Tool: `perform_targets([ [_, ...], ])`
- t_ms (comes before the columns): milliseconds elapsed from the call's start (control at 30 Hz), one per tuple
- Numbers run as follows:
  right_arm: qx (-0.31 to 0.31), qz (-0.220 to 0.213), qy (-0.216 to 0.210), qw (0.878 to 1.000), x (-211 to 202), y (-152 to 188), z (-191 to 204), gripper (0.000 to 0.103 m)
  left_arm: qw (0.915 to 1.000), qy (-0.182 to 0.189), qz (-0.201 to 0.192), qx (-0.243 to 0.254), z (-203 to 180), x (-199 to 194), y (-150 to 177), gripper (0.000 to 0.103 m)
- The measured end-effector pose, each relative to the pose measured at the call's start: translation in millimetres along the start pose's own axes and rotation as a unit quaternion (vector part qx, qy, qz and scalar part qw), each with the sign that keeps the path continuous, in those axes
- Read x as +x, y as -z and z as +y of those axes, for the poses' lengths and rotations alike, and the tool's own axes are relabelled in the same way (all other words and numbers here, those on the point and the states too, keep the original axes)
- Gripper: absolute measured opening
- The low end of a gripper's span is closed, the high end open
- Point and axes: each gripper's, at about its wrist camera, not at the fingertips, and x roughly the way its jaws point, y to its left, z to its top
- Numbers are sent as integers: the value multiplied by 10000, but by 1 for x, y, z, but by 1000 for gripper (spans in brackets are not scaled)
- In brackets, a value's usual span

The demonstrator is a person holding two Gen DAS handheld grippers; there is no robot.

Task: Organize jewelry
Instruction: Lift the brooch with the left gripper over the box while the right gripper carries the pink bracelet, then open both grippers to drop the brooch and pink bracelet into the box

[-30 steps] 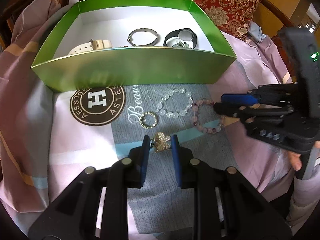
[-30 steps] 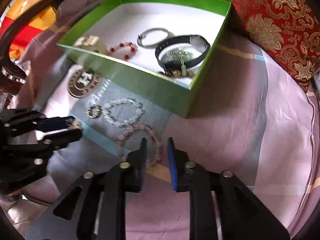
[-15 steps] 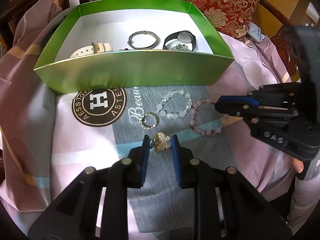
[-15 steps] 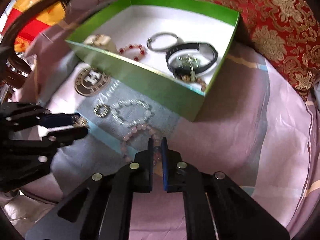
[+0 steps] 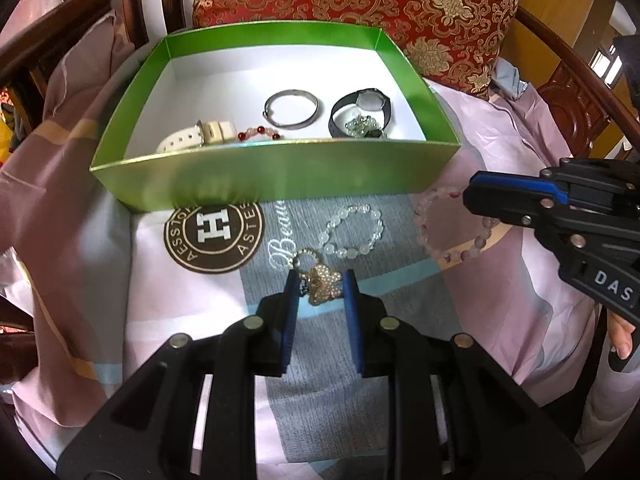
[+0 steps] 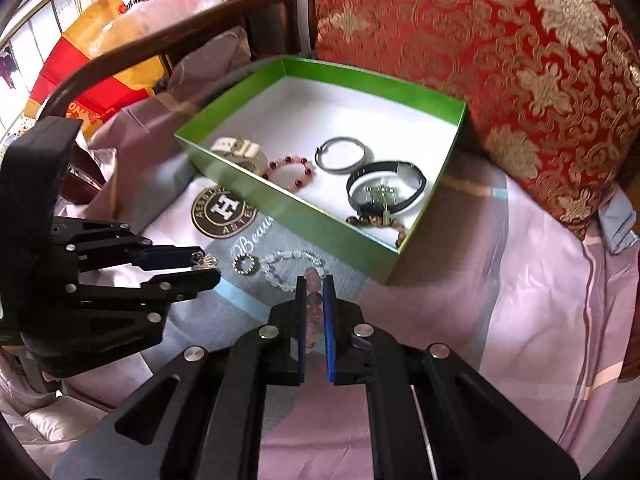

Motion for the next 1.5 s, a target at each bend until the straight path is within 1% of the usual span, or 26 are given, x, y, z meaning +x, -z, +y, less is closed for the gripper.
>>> perform_targets([
  [267,-24,-157,76,9998,-11,-4,4,7,9999,-30,-111,3,1,-8,-5,22],
  [467,-84,-268,303,9991,-17,-5,9,7,9999,-18,-155,-6,1,-10,-6,22],
  [633,-117,-354,383,9986,-23,-9,11,7,9998,-25,-218,14,1,-15,-11,22],
  [733,-104,-406,498,9979,-26,-20,11,7,9994,-60,-323,63,4,-22,-25,22],
  [800,-67,-495,489,9976,-31,-32,8,7,9986,-163,-493,99,9,-31,-39,22],
  [900,25,-626,380,9973,-37,-59,-1,7,9962,-381,-778,120,18,-43,-67,22],
  [967,84,-760,393,9963,-37,-75,-7,7,9951,-424,-889,88,22,-45,-81,22],
  [1033,214,-858,378,9954,-29,-85,-16,7,9951,-394,-907,-40,32,-38,-98,22],
  [1100,356,-807,245,9958,-14,-86,-24,7,9959,-378,-811,-92,38,-24,-108,22],
  [1167,479,-557,85,9973,12,-79,-31,7,9969,-427,-650,-96,42,-6,-112,22],
  [1233,545,-311,110,9980,35,-76,-37,7,9978,-418,-492,-125,45,13,-115,22],
  [1333,691,-141,-33,9975,56,-75,-44,8,9985,-340,-357,-239,50,27,-118,22],
  [1400,757,-100,-40,9971,59,-74,-46,10,9984,-326,-371,-269,51,28,-119,28],
  [1433,748,-67,-65,9972,58,-73,-46,11,9983,-337,-403,-264,51,26,-119,33],
  [1467,732,-75,-83,9973,56,-73,-45,16,9980,-362,-453,-251,51,23,-118,36],
  [1500,727,-110,-89,9973,52,-72,-44,29,9974,-405,-541,-243,52,17,-116,39],
])
